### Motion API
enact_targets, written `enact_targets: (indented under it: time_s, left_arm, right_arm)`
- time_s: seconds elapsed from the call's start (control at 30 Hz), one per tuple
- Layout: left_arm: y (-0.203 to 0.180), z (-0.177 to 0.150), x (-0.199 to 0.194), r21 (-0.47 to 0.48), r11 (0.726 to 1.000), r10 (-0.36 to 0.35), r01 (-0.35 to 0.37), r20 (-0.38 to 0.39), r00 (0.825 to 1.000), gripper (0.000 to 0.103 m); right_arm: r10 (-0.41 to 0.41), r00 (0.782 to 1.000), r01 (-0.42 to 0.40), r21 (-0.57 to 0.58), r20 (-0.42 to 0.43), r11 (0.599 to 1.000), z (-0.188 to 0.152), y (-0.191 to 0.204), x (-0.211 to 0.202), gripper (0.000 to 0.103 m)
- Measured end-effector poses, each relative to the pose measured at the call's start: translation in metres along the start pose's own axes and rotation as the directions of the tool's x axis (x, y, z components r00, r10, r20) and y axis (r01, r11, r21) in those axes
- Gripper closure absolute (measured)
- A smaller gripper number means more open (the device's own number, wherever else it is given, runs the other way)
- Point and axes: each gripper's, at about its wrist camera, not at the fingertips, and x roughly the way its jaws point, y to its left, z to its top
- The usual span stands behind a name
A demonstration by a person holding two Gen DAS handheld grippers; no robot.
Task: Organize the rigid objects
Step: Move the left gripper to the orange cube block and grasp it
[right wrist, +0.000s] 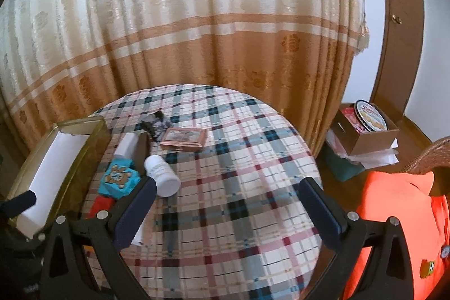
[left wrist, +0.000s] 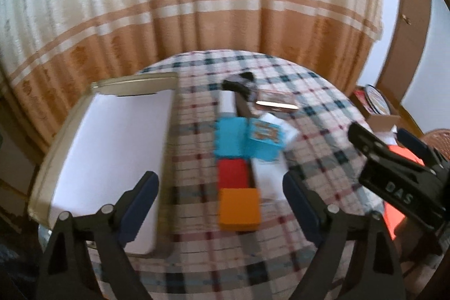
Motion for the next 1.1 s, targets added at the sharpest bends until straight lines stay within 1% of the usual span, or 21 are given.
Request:
enact_targets:
  time_s: [0.1,0.17,0.2,0.23,0.3,0.33,0.43,0.5,0.63,0.73,0.77,0.8,0.83,0.9,0.97,1.0,1.07,1.1]
  left_arm:
    - [-0.016,-0.003,0.006,0.037,0.999,-0.022,0.023,-0.03,0.999,0.012]
    - [-0.025,-0.005,0.011,0.062,0.998,-0.014,0.016,-0.046,0.999,0.012]
    - [-0.028,-0.007,0.016,0.07,0.997,-0.011,0.015,-0.061,0.998,0.015]
    - [-0.03,-0.009,0.02,0.07,0.997,-0.014,0.02,-0.083,0.996,0.022]
    - [-0.03,-0.012,0.028,0.051,0.998,-0.036,0.043,-0.128,0.991,0.029]
    - [-0.029,-0.014,0.031,0.034,0.998,-0.056,0.062,-0.145,0.988,0.03]
    - [-0.024,-0.016,0.027,0.017,0.997,-0.067,0.069,-0.122,0.99,0.03]
    - [-0.02,-0.016,0.027,0.002,0.998,-0.064,0.065,-0.123,0.99,0.03]
    - [-0.012,-0.019,0.032,-0.015,0.998,-0.061,0.06,-0.141,0.988,0.03]
    - [-0.005,-0.023,0.038,-0.036,0.998,-0.06,0.055,-0.169,0.984,0.03]
    - [-0.005,-0.024,0.039,-0.029,0.999,-0.043,0.039,-0.169,0.985,0.03]
    - [-0.005,-0.024,0.041,-0.02,1.0,-0.025,0.022,-0.169,0.985,0.032]
    - [-0.005,-0.023,0.043,-0.018,1.0,-0.017,0.014,-0.172,0.985,0.033]
    - [-0.006,-0.022,0.044,-0.025,0.999,-0.023,0.019,-0.172,0.985,0.033]
    - [-0.008,-0.022,0.047,-0.017,1.0,-0.002,-0.001,-0.172,0.985,0.034]
    - [-0.009,-0.022,0.048,-0.009,1.0,0.009,-0.011,-0.173,0.985,0.037]
    - [-0.01,-0.023,0.05,0.006,1.0,0.028,-0.028,-0.168,0.985,0.038]
    - [-0.011,-0.023,0.05,0.009,1.0,0.03,-0.029,-0.164,0.986,0.041]
  right_arm:
    - [-0.013,1.0,0.013,0.011,-0.009,1.0,-0.002,-0.009,0.001,0.001]
    - [-0.017,1.0,0.017,0.018,-0.012,1.0,-0.003,-0.015,0.001,0.001]
    - [-0.018,1.0,0.019,0.02,-0.014,1.0,-0.004,-0.017,0.001,0.001]
    - [-0.02,1.0,0.02,0.021,-0.016,1.0,-0.004,-0.019,0.002,0.001]
    - [-0.024,1.0,0.025,0.027,-0.019,0.999,-0.004,-0.022,0.003,0.001]
    - [-0.025,1.0,0.025,0.029,-0.018,0.999,-0.004,-0.024,0.002,0.001]
    - [-0.019,1.0,0.02,0.038,-0.02,0.999,-0.004,-0.026,0.003,0.001]
    - [-0.009,1.0,0.01,0.041,-0.019,0.999,-0.005,-0.026,0.004,0.001]
    - [0.005,1.0,-0.004,0.039,-0.028,0.999,-0.006,-0.024,0.008,0.001]
    - [0.017,0.999,-0.015,0.05,-0.032,0.999,-0.008,-0.028,0.011,0.001]
    - [0.023,0.999,-0.021,0.057,-0.037,0.998,-0.008,-0.029,0.013,0.001]
    - [0.029,0.999,-0.027,0.063,-0.041,0.998,-0.008,-0.031,0.015,0.001]
    - [0.035,0.998,-0.031,0.068,-0.045,0.997,-0.009,-0.031,0.016,0.001]
    - [0.043,0.998,-0.039,0.073,-0.054,0.997,-0.01,-0.033,0.019,0.001]
    - [0.047,0.997,-0.043,0.076,-0.06,0.996,-0.012,-0.034,0.021,0.001]
    - [0.049,0.997,-0.044,0.078,-0.062,0.996,-0.013,-0.034,0.022,0.001]
    - [0.05,0.997,-0.044,0.083,-0.065,0.996,-0.014,-0.035,0.024,0.001]
    - [0.05,0.996,-0.044,0.086,-0.067,0.995,-0.014,-0.037,0.024,0.001]
